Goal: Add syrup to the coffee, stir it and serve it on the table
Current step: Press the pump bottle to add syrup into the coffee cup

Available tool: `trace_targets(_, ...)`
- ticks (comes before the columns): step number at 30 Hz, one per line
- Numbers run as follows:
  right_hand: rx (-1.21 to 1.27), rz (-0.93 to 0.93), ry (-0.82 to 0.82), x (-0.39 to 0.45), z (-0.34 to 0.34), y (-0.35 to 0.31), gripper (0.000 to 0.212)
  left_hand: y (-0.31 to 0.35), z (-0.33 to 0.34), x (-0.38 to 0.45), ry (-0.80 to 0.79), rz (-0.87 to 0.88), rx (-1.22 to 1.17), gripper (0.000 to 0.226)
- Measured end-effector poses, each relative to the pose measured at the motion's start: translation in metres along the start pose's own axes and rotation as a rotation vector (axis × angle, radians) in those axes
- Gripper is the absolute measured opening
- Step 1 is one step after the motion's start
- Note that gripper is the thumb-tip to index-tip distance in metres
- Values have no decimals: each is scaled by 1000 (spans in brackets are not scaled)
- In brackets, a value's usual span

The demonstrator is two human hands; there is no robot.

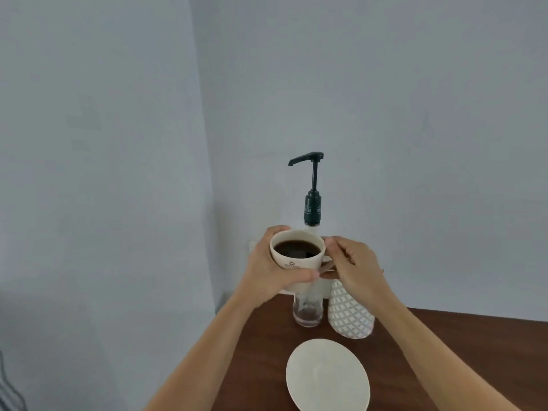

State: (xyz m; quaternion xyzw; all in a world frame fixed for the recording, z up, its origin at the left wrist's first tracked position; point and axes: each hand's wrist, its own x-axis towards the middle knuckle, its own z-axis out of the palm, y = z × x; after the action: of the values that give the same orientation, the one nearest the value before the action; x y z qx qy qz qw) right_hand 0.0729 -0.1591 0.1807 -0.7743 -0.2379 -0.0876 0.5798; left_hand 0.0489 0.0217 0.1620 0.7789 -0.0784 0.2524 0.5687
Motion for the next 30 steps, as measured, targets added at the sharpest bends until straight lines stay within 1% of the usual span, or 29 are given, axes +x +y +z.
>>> trace_targets(2,-47,-31,35,17,0,-13,28,10,-6,15,10,-10,-19,86)
trace_targets(5,-81,-79,151,41,1,-35,24,25,-14,34,17,-39,-64,86)
trace_targets(7,-46,-67,201,60,2,-49,33,32,-19,45,15,-45,-66,87)
trace_targets(9,-2,-40,204,81,3,-60,40,36,-22,54,9,-51,-63,83)
trace_targets(11,78,-17,169,102,4,-66,43,38,-24,62,8,-69,-72,84)
trace_targets(15,178,-41,92,133,7,-66,35,38,-28,75,14,-89,-76,90)
trace_targets(17,234,-82,113,138,13,-66,28,38,-29,80,20,-94,-88,92)
trace_targets(19,286,-108,168,139,18,-66,25,40,-30,85,19,-96,-91,93)
trace_targets(22,328,-148,223,143,25,-63,23,44,-31,91,12,-102,-101,95)
trace_targets(30,395,-200,281,148,32,-61,19,44,-29,96,12,-122,-115,95)
